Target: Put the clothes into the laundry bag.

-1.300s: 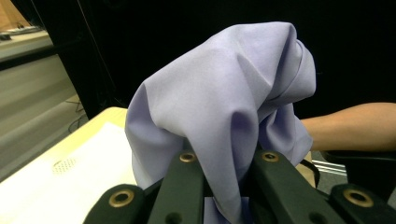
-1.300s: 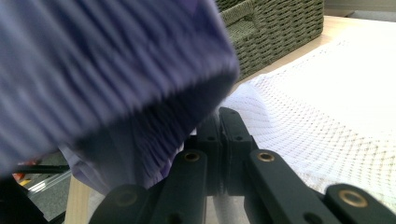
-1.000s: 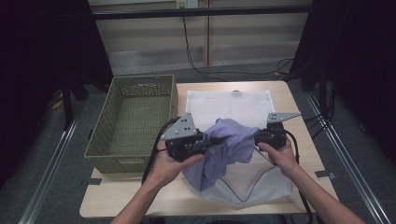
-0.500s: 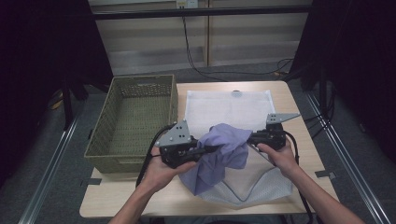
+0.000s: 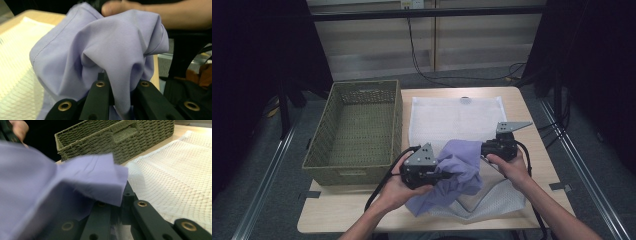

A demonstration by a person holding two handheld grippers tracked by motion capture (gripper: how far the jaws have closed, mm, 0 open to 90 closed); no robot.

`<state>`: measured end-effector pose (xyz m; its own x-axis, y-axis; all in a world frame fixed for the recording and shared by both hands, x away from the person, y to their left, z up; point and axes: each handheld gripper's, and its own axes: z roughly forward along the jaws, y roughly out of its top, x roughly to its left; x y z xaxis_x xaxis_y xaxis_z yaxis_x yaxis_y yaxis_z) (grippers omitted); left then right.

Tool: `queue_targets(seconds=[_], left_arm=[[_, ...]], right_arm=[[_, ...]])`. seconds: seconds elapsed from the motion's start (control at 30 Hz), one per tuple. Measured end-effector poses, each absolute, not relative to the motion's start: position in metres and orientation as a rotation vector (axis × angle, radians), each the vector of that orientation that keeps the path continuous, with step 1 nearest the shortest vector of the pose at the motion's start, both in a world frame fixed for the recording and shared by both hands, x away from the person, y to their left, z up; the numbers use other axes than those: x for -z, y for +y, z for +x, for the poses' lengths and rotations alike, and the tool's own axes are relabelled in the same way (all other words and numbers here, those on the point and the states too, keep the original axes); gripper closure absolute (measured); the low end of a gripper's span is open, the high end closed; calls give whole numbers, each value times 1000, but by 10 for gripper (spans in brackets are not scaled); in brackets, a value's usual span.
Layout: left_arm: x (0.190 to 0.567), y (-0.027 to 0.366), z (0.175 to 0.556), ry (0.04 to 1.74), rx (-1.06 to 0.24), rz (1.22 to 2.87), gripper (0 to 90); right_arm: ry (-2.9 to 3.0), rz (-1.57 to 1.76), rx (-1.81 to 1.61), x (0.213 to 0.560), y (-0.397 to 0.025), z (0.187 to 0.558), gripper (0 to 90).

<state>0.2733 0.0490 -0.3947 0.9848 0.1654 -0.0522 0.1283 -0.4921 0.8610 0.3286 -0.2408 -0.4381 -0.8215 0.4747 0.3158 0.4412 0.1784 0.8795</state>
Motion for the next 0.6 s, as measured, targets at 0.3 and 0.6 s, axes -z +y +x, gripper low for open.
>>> queue_targets(seconds=[0.3, 0.6], left_arm=[[421, 28, 280, 221, -23, 2182, 859], [448, 18, 289, 222, 10, 2270, 857]], right_arm=[[2393, 924, -1770, 437, -240, 327, 886], [2395, 912, -1772, 437, -239, 327, 887]])
